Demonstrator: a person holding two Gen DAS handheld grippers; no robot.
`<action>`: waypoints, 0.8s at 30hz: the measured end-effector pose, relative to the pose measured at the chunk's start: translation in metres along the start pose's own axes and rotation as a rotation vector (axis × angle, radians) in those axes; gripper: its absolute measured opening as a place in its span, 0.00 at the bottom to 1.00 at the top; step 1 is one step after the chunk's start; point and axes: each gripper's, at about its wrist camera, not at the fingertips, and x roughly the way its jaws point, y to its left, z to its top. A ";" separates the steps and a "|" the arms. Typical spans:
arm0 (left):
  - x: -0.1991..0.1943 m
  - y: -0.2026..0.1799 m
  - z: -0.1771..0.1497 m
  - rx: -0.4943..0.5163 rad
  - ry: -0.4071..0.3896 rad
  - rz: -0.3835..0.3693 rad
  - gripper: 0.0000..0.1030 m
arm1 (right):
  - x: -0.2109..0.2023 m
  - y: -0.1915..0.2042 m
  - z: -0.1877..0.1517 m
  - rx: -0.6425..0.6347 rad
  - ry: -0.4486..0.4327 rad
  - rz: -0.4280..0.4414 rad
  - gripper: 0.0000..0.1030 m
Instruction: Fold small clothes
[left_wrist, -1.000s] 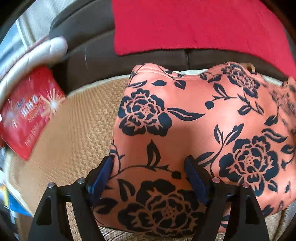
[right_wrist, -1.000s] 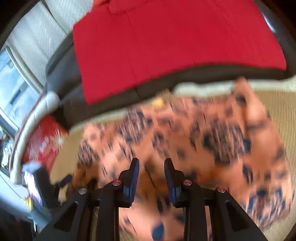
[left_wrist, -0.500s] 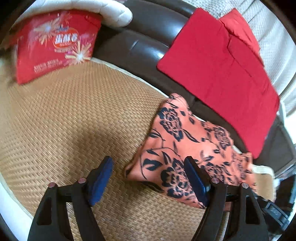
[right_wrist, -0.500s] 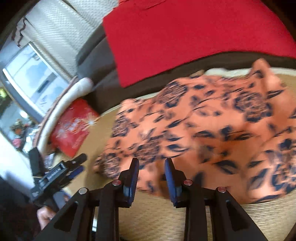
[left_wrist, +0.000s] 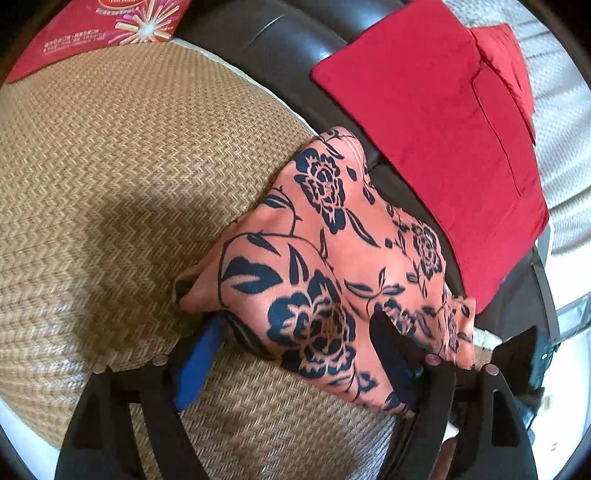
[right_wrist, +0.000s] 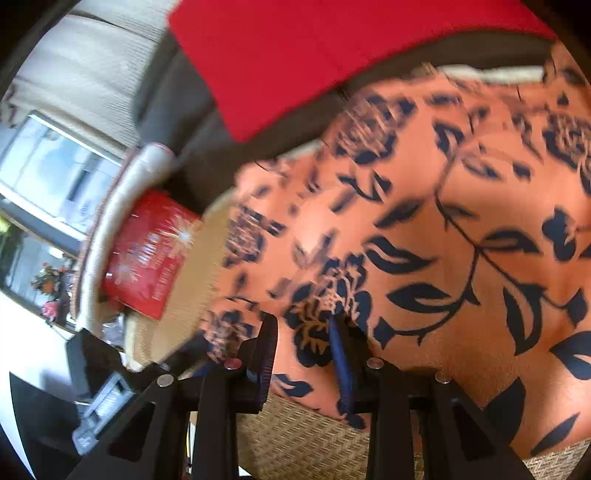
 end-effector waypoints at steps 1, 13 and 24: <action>0.002 -0.002 0.001 -0.006 -0.016 -0.001 0.81 | 0.004 -0.002 0.000 0.009 0.009 -0.002 0.30; 0.021 -0.018 0.007 0.037 -0.055 0.047 0.64 | 0.016 -0.027 0.004 0.051 0.094 0.007 0.02; 0.032 -0.034 0.009 0.112 -0.104 0.054 0.30 | 0.008 -0.035 0.002 0.070 0.161 0.077 0.03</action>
